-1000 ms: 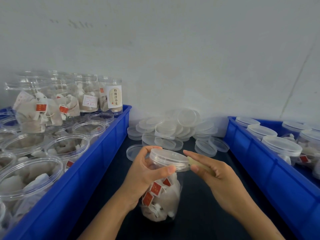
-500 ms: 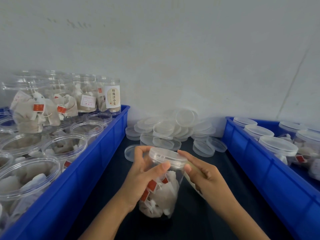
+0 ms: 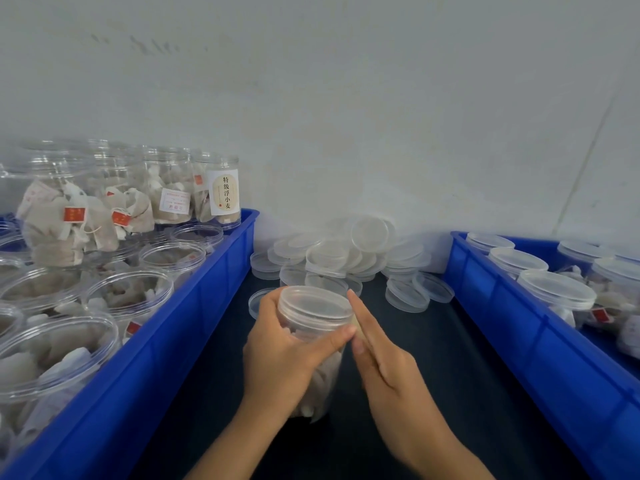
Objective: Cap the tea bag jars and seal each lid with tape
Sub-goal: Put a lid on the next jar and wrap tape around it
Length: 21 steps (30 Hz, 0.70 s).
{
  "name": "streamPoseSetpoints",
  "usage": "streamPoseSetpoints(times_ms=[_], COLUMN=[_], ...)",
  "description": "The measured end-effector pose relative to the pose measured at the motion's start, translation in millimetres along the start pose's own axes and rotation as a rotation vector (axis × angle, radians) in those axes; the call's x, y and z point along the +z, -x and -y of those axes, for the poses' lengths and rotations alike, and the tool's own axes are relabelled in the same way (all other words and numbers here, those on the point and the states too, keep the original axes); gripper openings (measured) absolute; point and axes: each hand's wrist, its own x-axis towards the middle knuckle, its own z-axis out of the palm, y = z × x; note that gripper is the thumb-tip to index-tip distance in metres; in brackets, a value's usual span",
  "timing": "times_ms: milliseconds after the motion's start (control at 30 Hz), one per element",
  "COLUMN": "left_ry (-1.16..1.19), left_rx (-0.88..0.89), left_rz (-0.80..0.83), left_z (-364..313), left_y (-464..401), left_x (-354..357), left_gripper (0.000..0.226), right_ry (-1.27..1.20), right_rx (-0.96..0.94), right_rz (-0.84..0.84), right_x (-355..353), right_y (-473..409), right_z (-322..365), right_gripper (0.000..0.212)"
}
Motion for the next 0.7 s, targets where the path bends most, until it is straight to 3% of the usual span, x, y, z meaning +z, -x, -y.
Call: streamPoseSetpoints(times_ms=[133, 267, 533, 700], left_ry=[0.102, 0.162, 0.368, 0.367], left_rx=[-0.024, -0.037, -0.135, -0.163], left_rz=[0.011, 0.135, 0.426, 0.490], left_z=[1.3, 1.2, 1.9, -0.1], left_y=[-5.9, -10.3, -15.1, -14.6], left_x=[-7.2, -14.3, -23.0, -23.1], left_gripper=[0.081, 0.081, 0.061, 0.070], right_ry=[0.226, 0.494, 0.551, 0.571], right_rx=[0.093, 0.069, 0.112, 0.067], right_rz=[-0.028, -0.055, -0.025, -0.005], right_x=[-12.3, -30.8, -57.8, -55.5], right_y=[-1.3, -7.0, -9.5, -8.4], right_z=[3.8, 5.1, -1.4, 4.6], right_gripper=[0.063, 0.057, 0.061, 0.066])
